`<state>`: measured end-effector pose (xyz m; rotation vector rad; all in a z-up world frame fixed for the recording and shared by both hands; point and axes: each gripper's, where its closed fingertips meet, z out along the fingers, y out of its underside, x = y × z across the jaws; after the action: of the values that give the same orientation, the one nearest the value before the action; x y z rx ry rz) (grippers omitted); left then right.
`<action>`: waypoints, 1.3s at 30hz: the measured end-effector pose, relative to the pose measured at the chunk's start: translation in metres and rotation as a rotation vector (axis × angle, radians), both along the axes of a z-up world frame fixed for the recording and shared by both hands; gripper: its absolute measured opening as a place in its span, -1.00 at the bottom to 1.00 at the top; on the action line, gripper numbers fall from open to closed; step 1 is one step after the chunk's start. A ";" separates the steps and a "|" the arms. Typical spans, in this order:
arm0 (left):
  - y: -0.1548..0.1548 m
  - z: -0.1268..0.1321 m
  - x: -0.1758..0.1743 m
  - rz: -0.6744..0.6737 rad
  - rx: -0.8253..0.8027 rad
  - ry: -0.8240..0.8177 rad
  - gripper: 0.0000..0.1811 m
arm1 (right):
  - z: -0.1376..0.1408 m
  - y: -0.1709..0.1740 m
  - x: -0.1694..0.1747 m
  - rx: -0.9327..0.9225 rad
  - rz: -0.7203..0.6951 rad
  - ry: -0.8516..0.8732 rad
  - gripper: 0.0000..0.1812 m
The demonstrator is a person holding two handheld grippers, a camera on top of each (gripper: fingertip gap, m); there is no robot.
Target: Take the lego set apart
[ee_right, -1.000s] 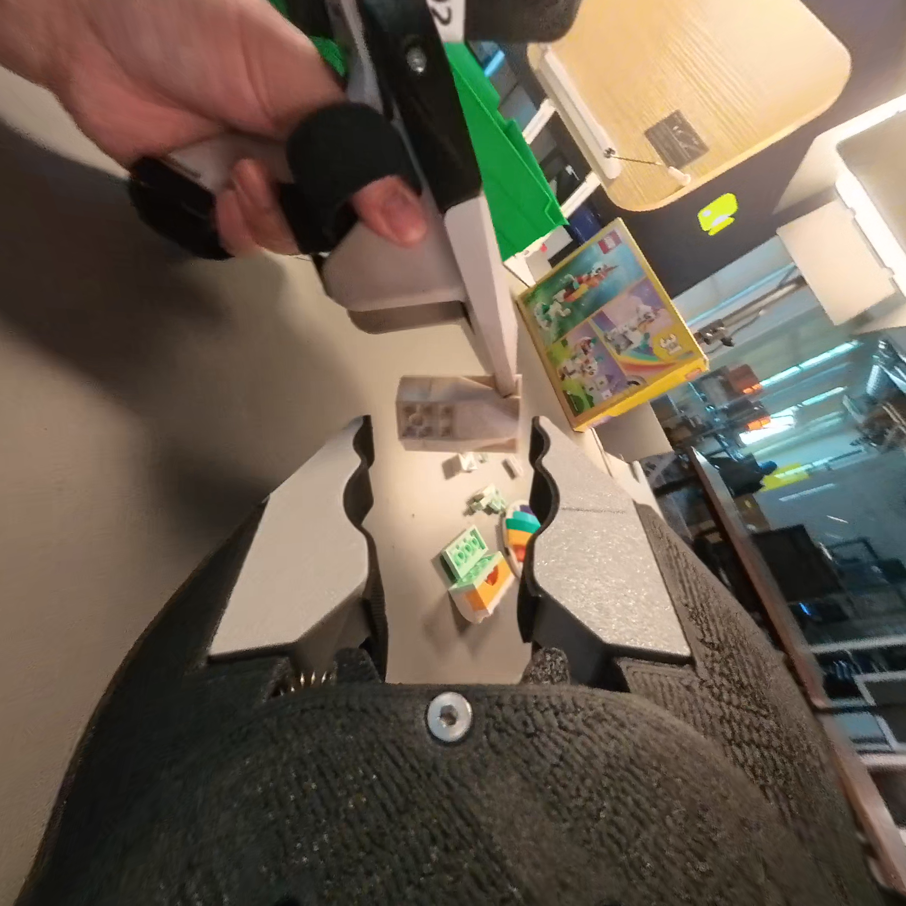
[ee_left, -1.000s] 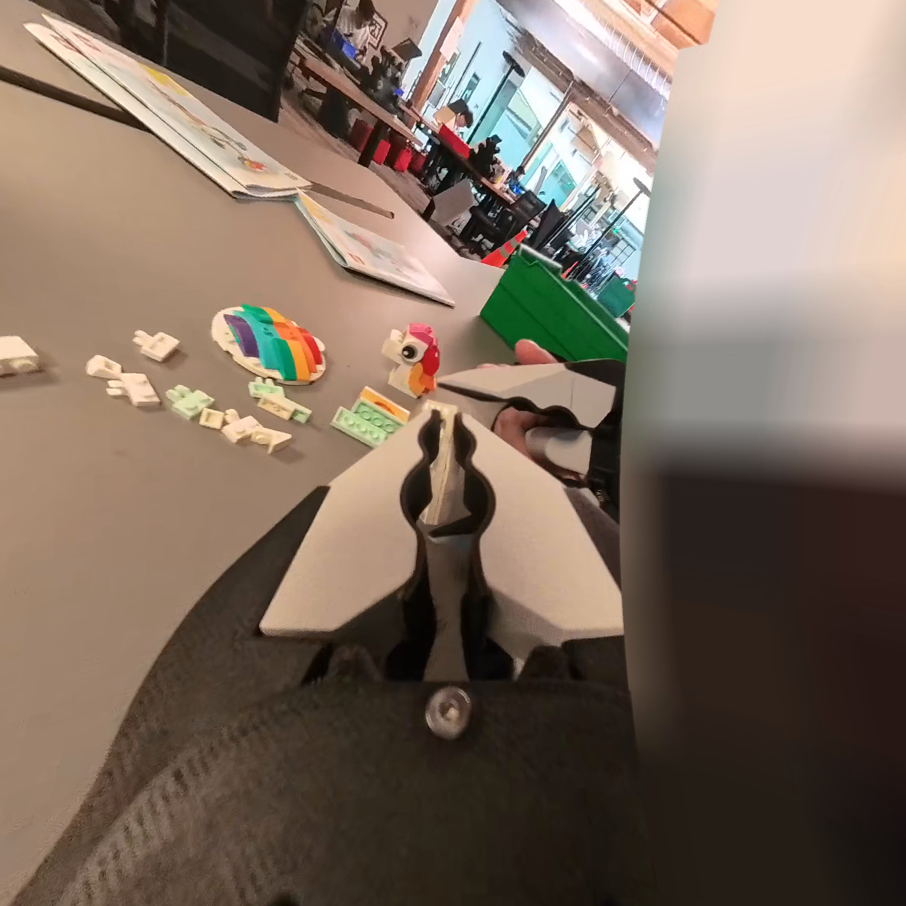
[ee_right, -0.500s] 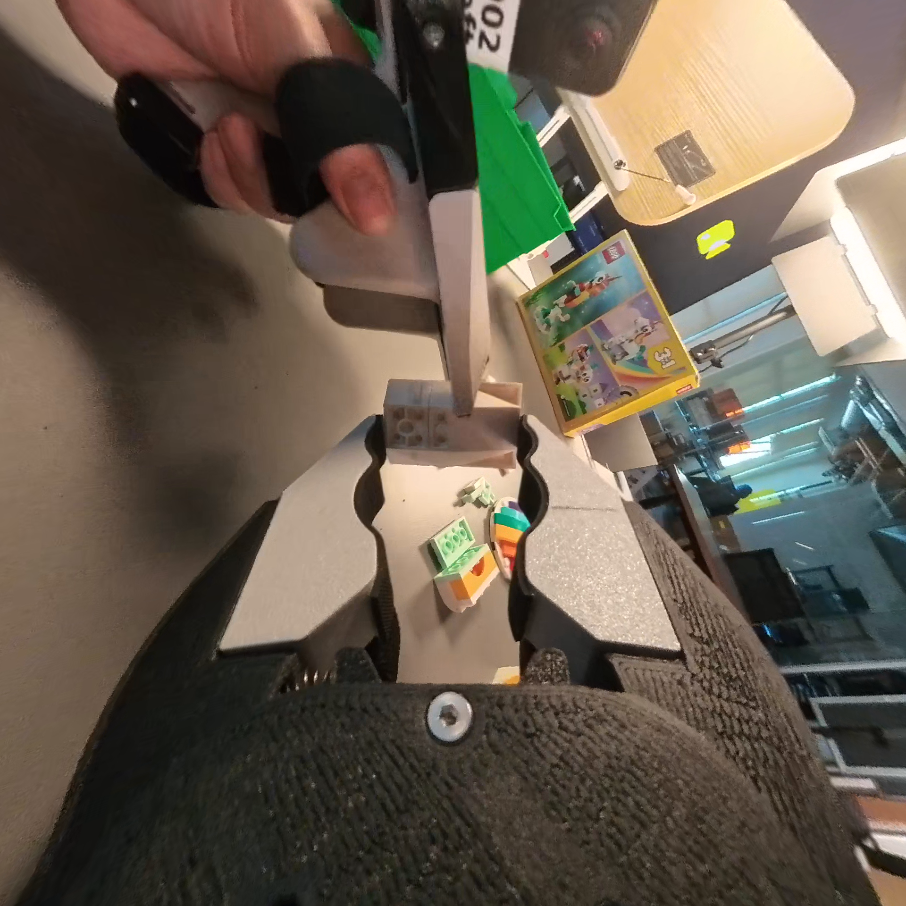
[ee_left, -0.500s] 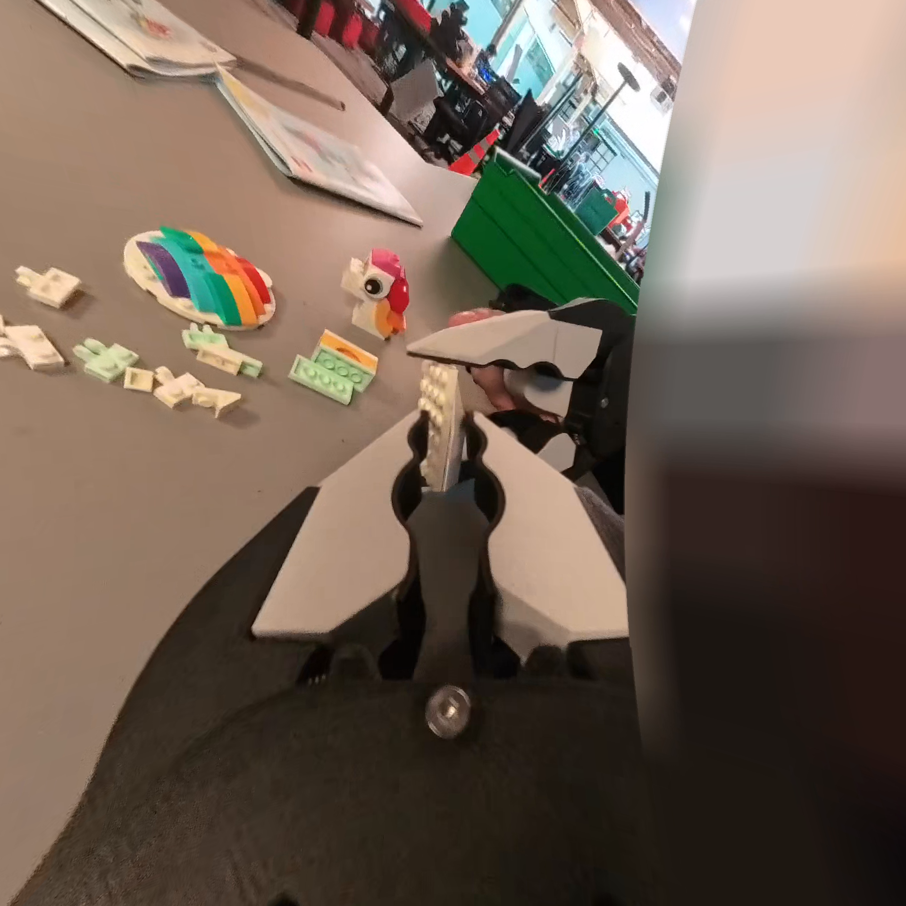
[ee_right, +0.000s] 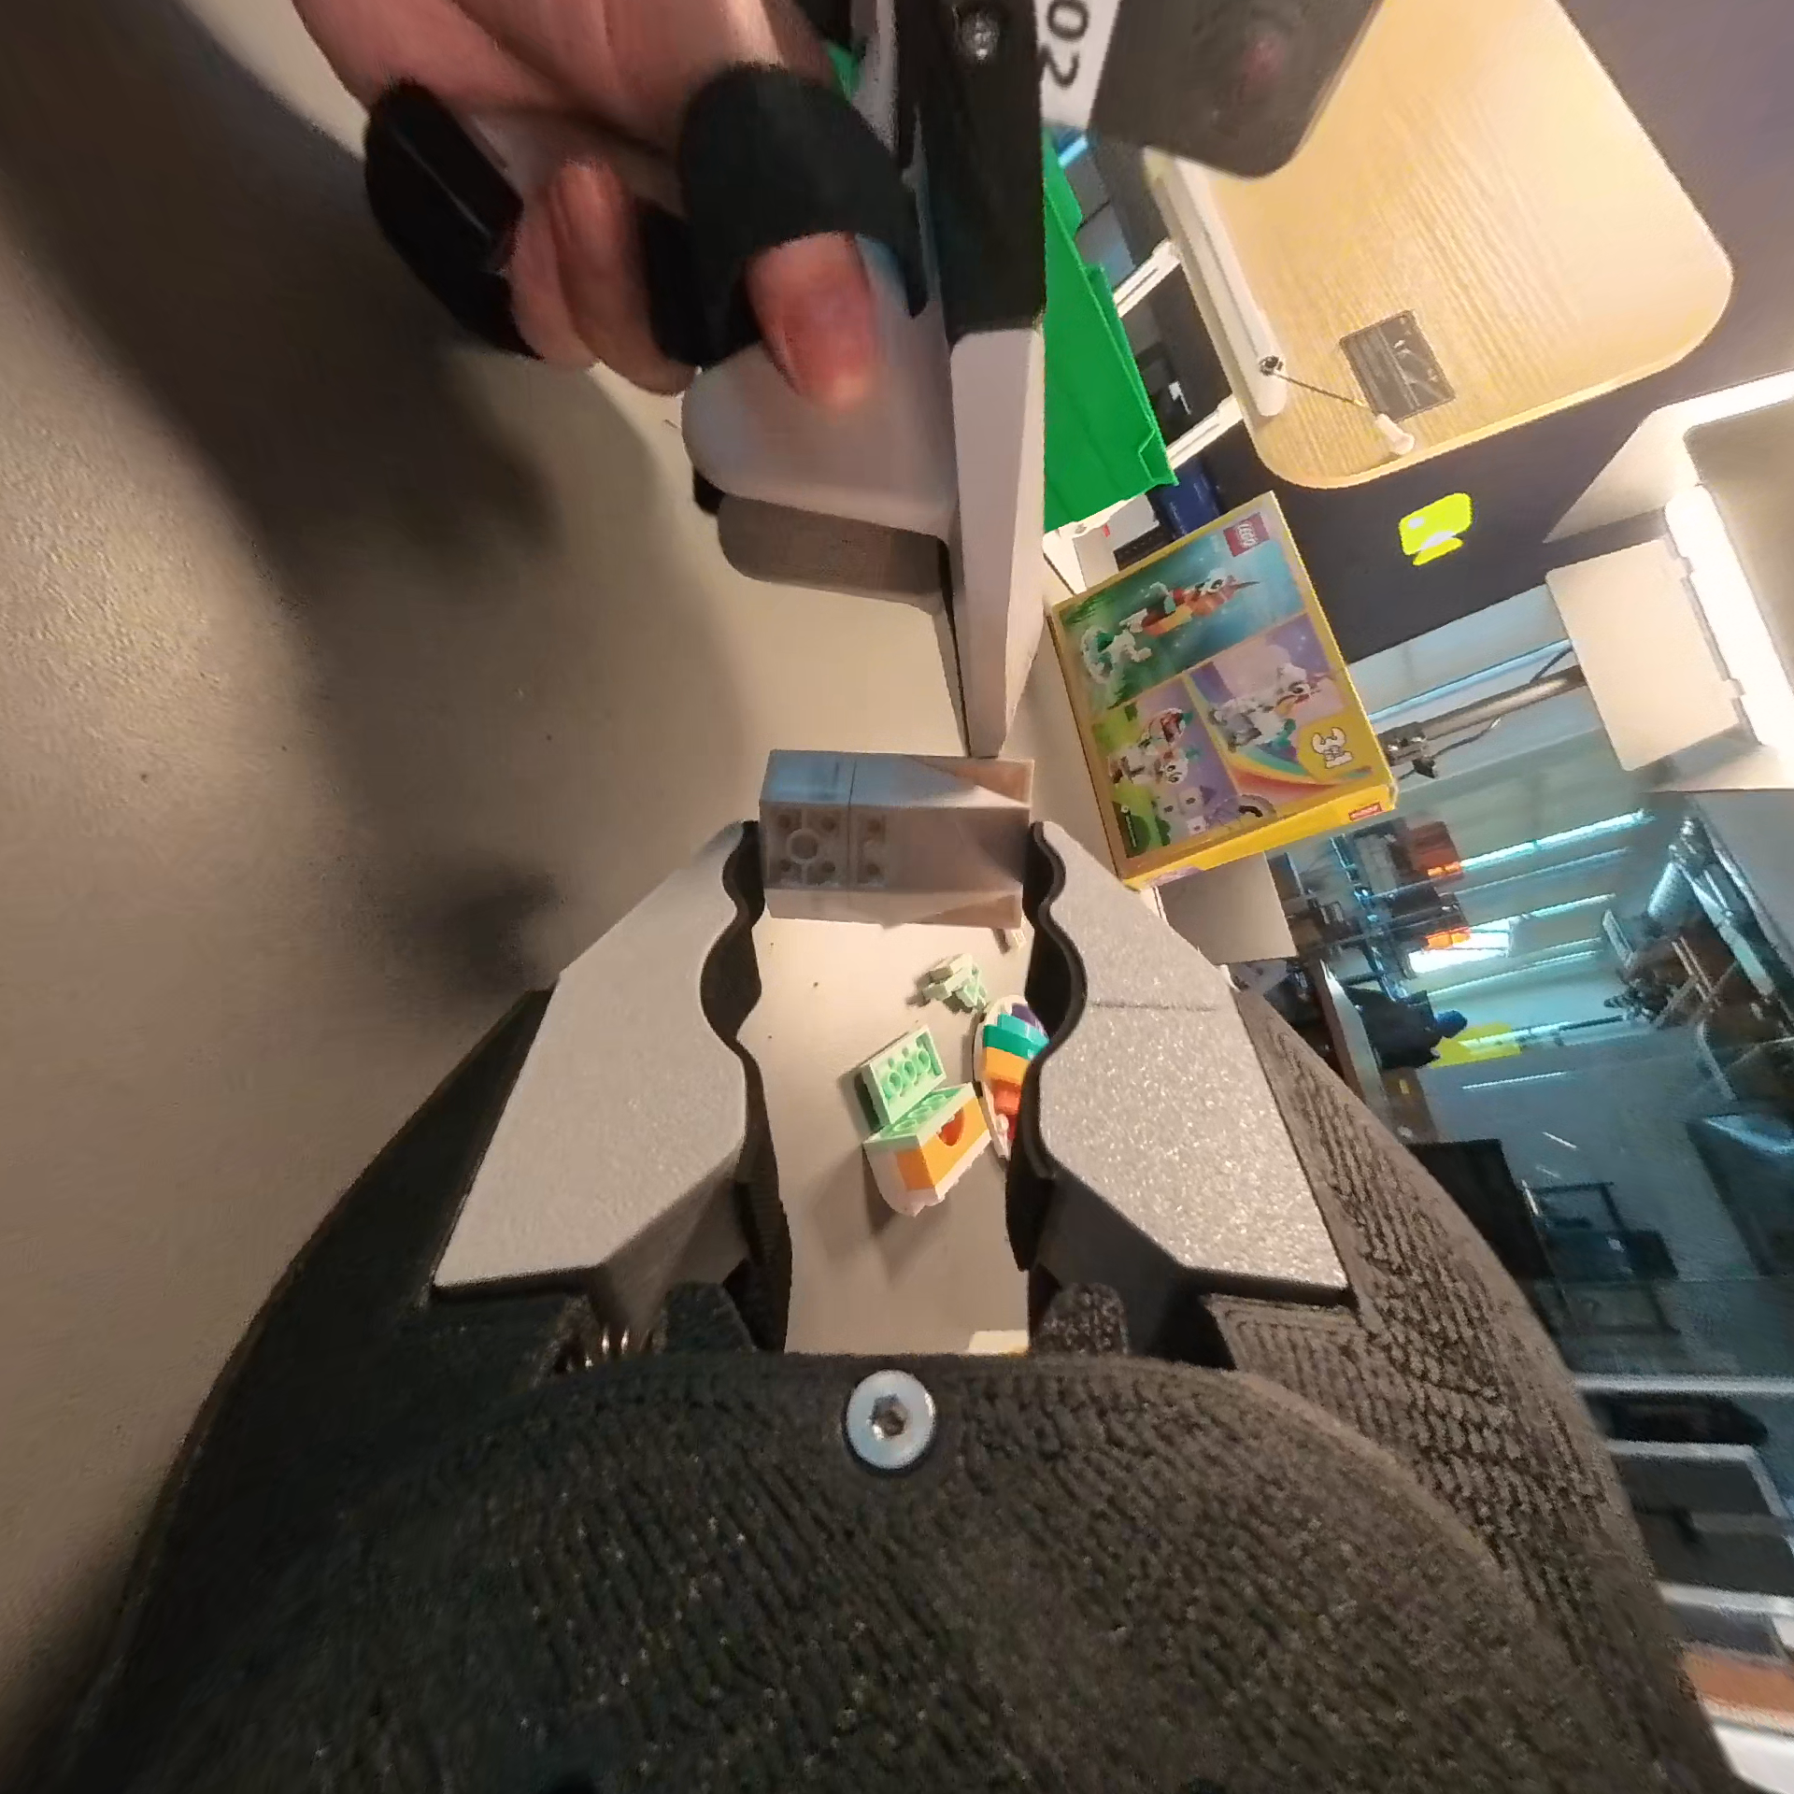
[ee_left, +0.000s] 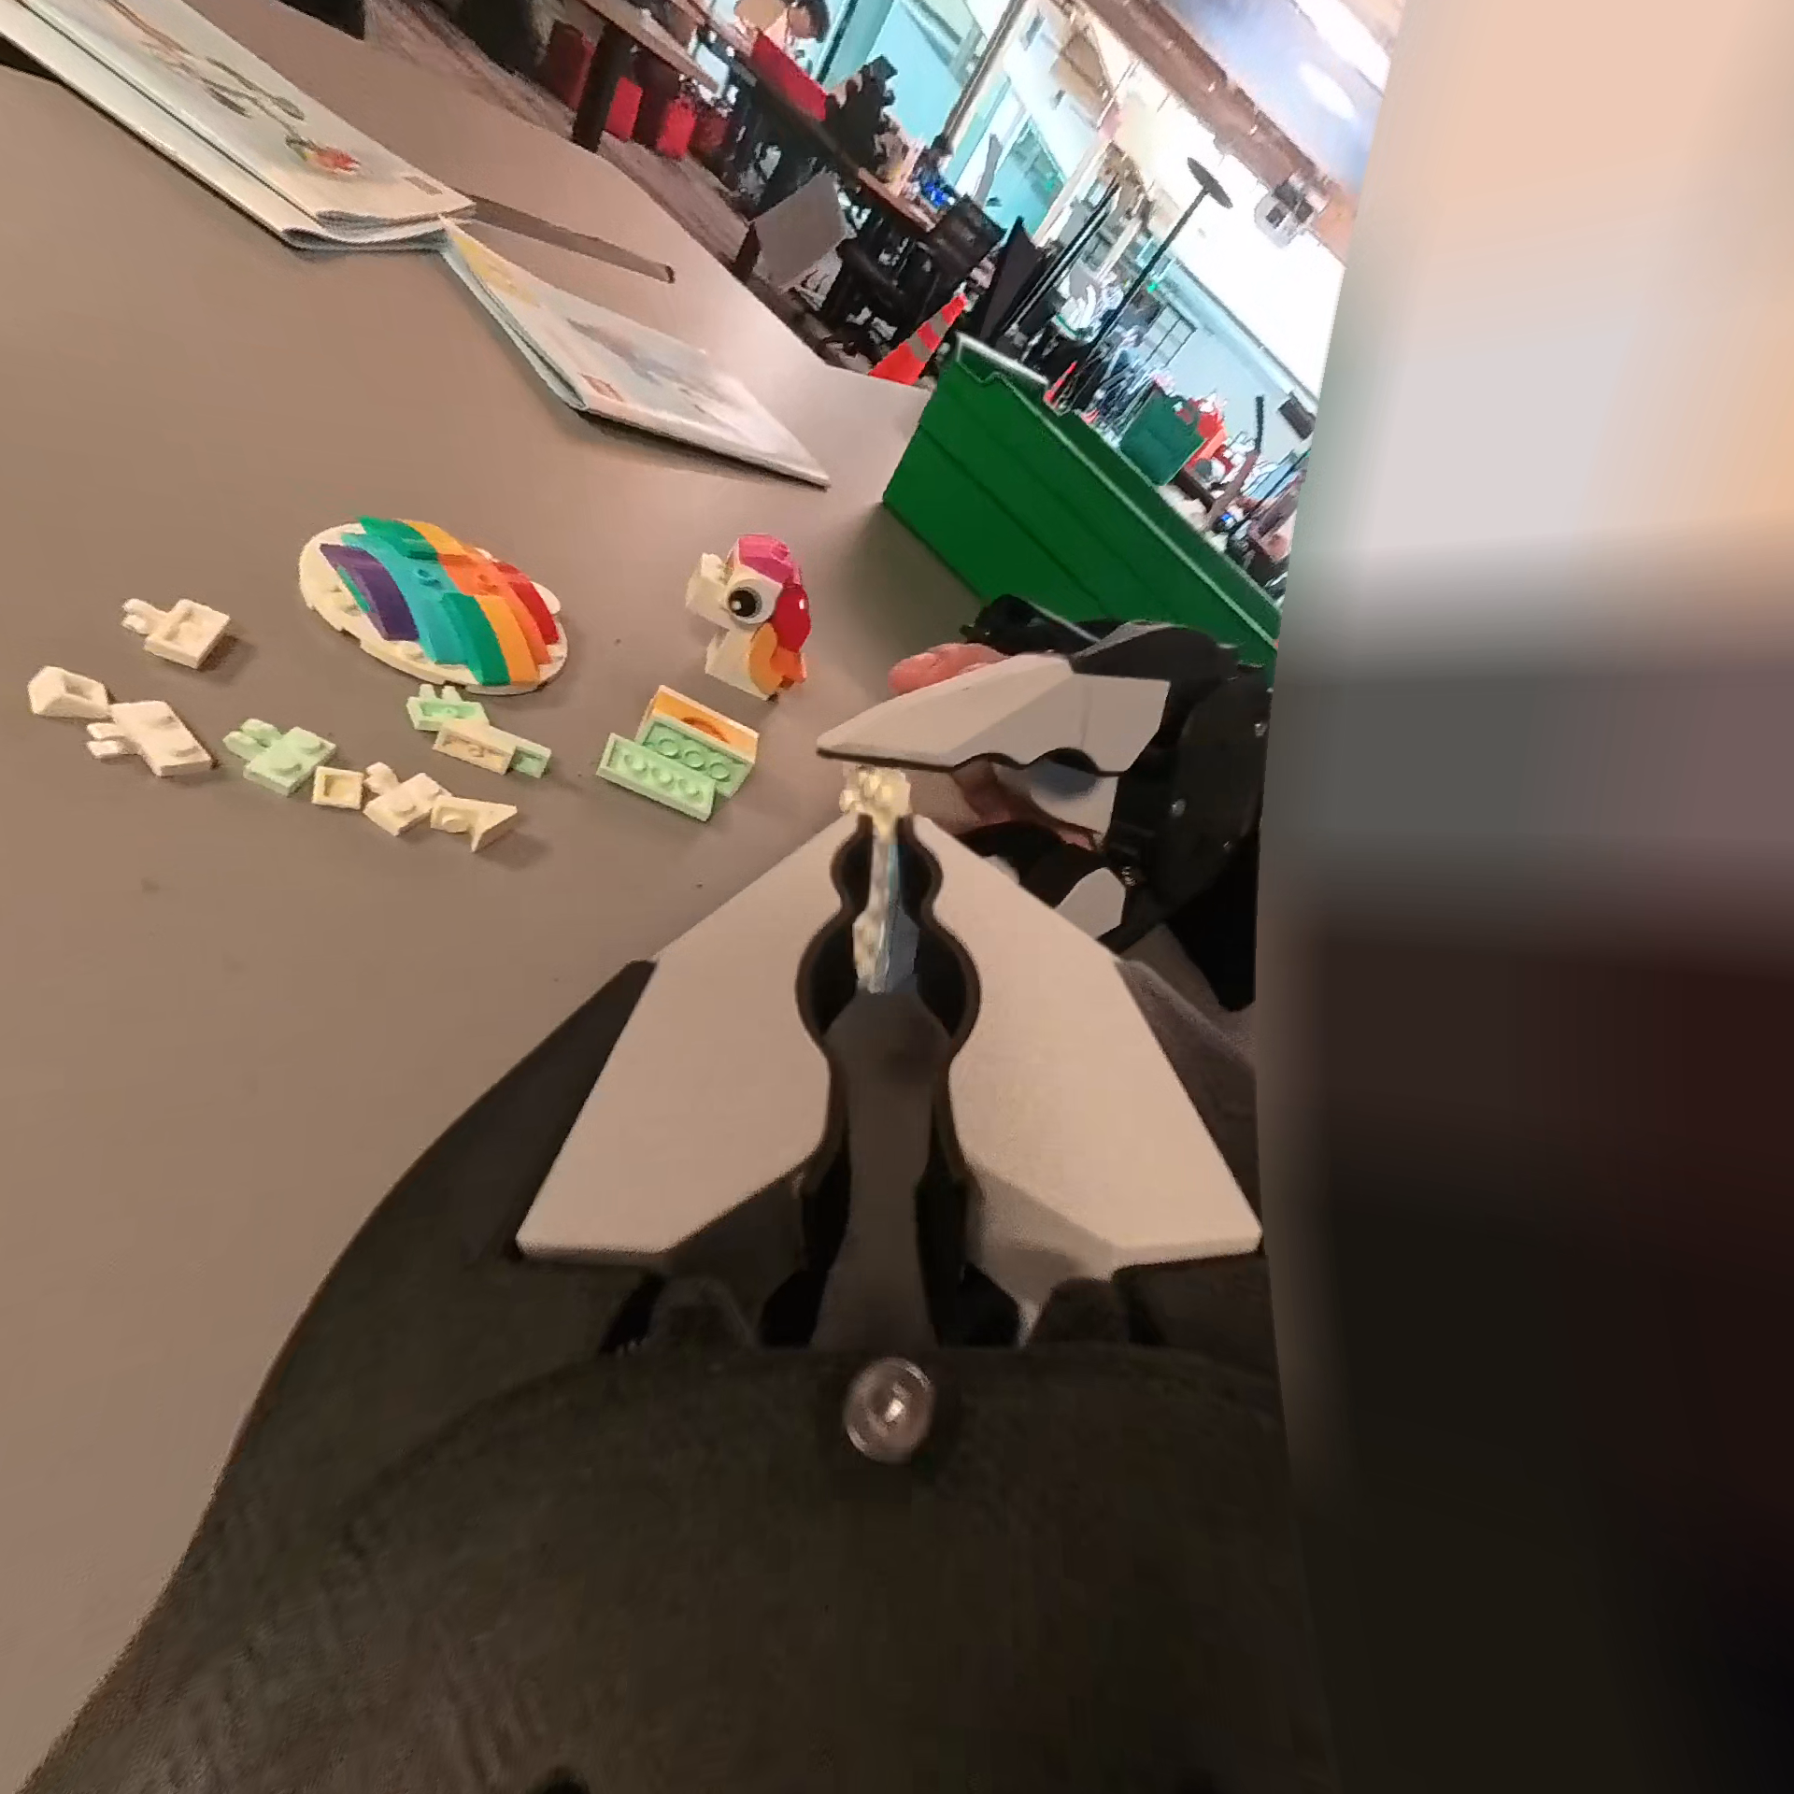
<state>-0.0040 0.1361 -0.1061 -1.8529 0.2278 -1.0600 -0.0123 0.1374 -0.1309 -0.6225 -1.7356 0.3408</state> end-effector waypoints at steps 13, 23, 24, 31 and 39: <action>0.002 -0.002 0.002 0.021 -0.002 0.014 -0.95 | -0.003 0.000 0.000 0.027 -0.010 -0.009 -0.41; 0.013 0.016 -0.016 0.226 0.163 0.123 -0.98 | 0.012 0.012 -0.001 -0.425 -0.117 0.044 -0.39; 0.014 0.019 -0.017 0.245 0.185 0.118 -0.98 | 0.016 0.014 0.000 -0.520 -0.120 0.053 -0.41; 0.013 0.021 -0.002 0.208 0.266 0.196 -0.98 | 0.027 0.008 0.002 -0.690 -0.073 0.077 -0.55; 0.017 0.018 -0.038 0.370 0.278 0.353 -0.98 | 0.045 0.042 0.012 -0.577 -0.114 0.253 -0.70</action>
<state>-0.0422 0.1532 -0.0883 -1.7301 0.2143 -0.4222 -0.0007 0.1797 -0.0859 -1.0382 -1.3471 0.8175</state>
